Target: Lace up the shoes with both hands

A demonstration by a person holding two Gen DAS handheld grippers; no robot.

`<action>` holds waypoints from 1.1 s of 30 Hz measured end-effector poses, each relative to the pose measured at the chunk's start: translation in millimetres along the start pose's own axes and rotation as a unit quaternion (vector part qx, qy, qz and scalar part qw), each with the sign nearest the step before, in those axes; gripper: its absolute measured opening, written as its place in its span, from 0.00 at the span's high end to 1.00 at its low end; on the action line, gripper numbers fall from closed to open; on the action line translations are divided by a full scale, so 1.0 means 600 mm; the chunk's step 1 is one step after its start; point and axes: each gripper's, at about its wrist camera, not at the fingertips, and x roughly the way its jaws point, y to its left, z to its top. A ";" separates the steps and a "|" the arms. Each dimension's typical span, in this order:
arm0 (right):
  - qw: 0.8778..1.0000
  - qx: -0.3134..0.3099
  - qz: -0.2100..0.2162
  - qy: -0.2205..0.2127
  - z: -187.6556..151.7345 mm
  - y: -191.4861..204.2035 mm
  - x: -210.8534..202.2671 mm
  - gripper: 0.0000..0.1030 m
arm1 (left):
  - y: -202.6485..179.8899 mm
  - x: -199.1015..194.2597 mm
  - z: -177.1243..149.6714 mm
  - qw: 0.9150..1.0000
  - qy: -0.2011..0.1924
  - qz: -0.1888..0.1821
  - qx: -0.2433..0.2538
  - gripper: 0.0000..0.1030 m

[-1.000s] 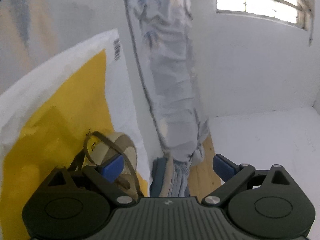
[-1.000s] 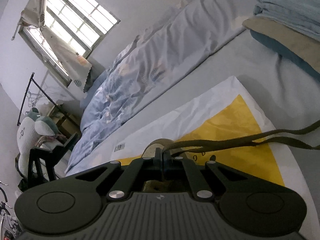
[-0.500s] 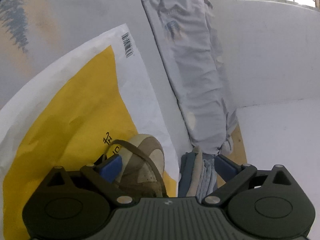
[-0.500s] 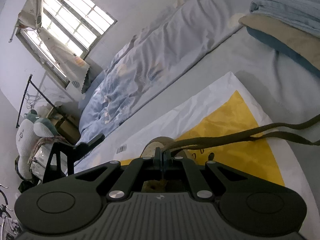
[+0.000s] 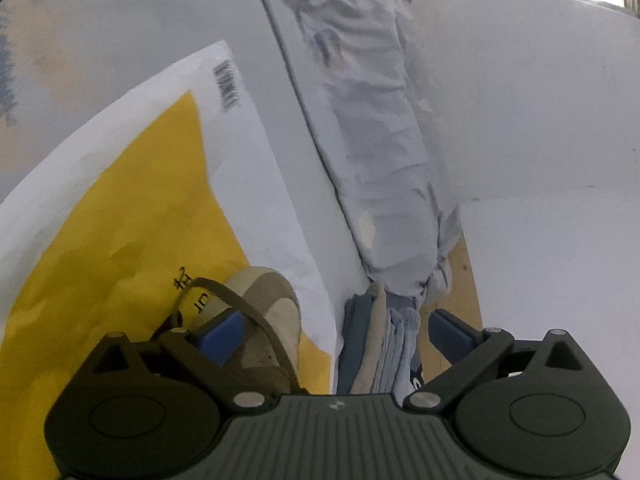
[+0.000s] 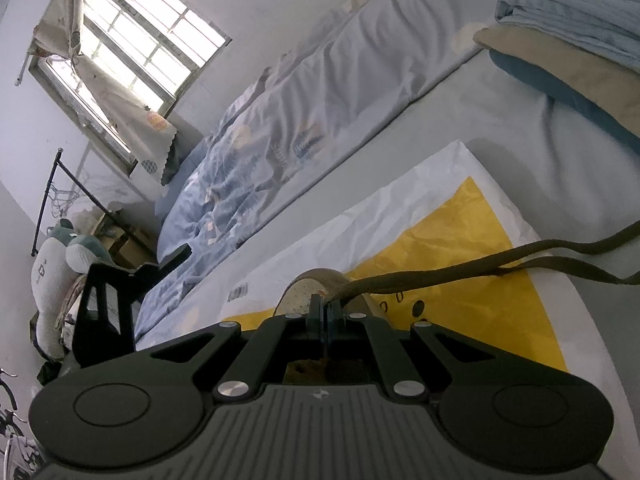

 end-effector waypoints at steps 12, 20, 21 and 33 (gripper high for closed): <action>1.000 0.005 0.002 0.001 0.000 -0.004 0.003 0.98 | 0.006 0.007 0.006 0.998 0.041 -0.040 -0.028 0.02; 1.000 0.009 0.001 0.001 -0.001 -0.005 0.007 0.98 | 0.048 0.018 0.012 0.987 0.038 -0.093 -0.123 0.02; 1.000 0.009 0.001 0.002 -0.002 -0.005 0.007 0.98 | 0.054 0.022 0.011 0.986 0.035 -0.099 -0.130 0.02; 1.000 0.007 0.001 0.002 -0.004 -0.008 0.004 0.98 | 0.067 0.053 0.007 0.980 0.009 -0.114 -0.164 0.01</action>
